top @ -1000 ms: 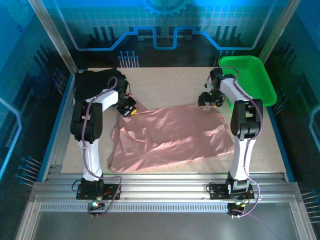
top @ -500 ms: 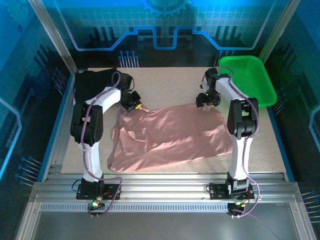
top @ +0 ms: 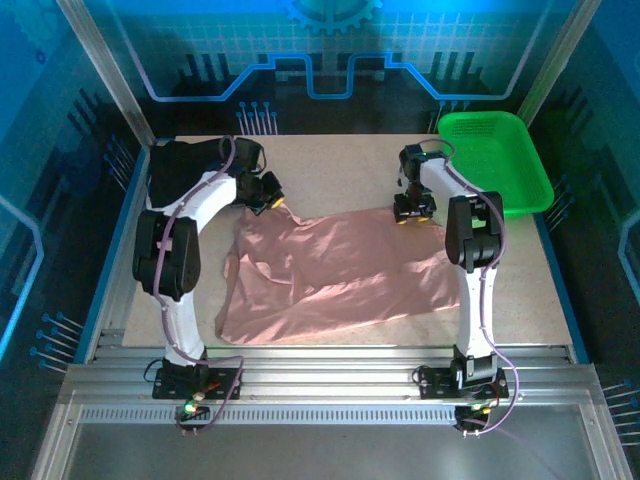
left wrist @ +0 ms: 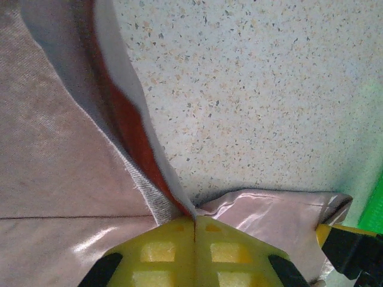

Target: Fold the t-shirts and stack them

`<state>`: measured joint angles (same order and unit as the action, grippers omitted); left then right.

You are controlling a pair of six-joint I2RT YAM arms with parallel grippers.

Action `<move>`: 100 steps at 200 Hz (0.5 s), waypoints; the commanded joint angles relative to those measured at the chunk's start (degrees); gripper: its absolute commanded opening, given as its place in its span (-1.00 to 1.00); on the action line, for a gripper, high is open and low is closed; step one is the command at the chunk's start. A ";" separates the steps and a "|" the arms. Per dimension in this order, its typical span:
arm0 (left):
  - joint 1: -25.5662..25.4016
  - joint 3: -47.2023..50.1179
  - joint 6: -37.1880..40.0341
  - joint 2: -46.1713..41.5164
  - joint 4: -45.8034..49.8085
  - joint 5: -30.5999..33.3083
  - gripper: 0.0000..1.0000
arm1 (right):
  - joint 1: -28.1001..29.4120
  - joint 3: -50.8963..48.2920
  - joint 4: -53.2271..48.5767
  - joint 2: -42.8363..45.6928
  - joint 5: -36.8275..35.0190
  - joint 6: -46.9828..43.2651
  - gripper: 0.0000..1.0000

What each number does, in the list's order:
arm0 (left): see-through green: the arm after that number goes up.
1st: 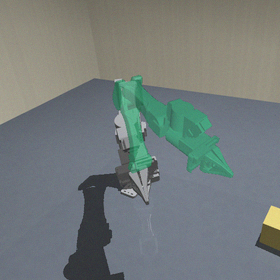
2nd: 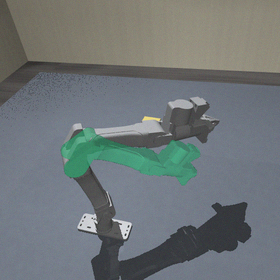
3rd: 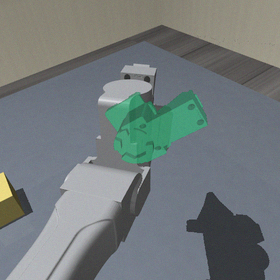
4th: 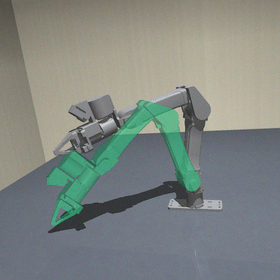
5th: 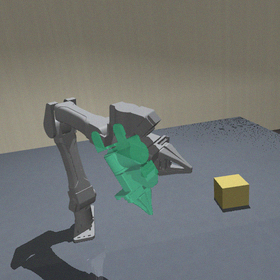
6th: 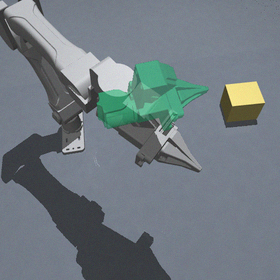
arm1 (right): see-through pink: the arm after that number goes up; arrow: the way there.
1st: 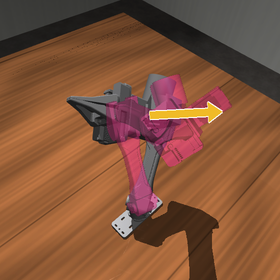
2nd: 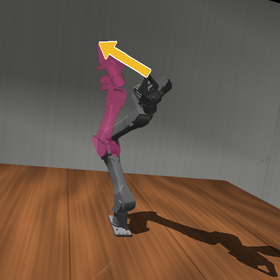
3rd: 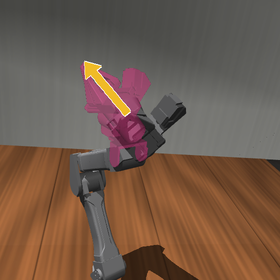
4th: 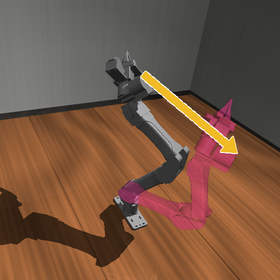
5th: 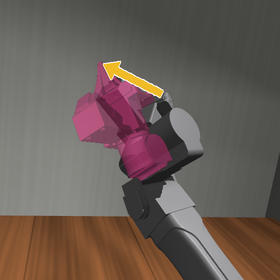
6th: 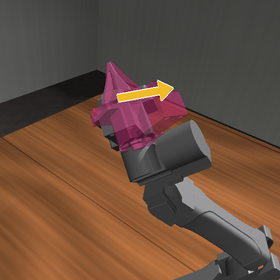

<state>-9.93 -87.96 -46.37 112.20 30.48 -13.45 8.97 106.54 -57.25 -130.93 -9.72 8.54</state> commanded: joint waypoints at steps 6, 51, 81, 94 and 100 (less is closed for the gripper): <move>-0.25 0.86 1.34 -3.45 -0.91 -1.43 -1.00 | 0.47 2.95 -2.55 -1.78 -3.05 2.92 -0.19; -0.44 1.04 2.93 -5.27 -0.78 -0.56 -1.00 | 0.46 4.46 -2.59 -1.30 -3.38 3.33 -0.54; -0.44 0.78 3.88 -6.09 0.21 0.29 -1.00 | 0.35 5.58 -2.95 -0.34 -3.90 3.39 -0.79; -0.41 0.61 4.06 -6.42 0.21 0.31 -1.00 | 0.34 5.85 -3.04 0.04 -4.04 3.18 -0.95; -0.36 0.38 4.07 -6.53 0.19 0.27 -1.00 | 0.40 6.14 -3.20 0.04 -4.15 3.15 -0.98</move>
<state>-9.93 -87.92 -44.31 108.38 30.11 -13.37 8.97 110.65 -58.61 -131.44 -12.84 11.40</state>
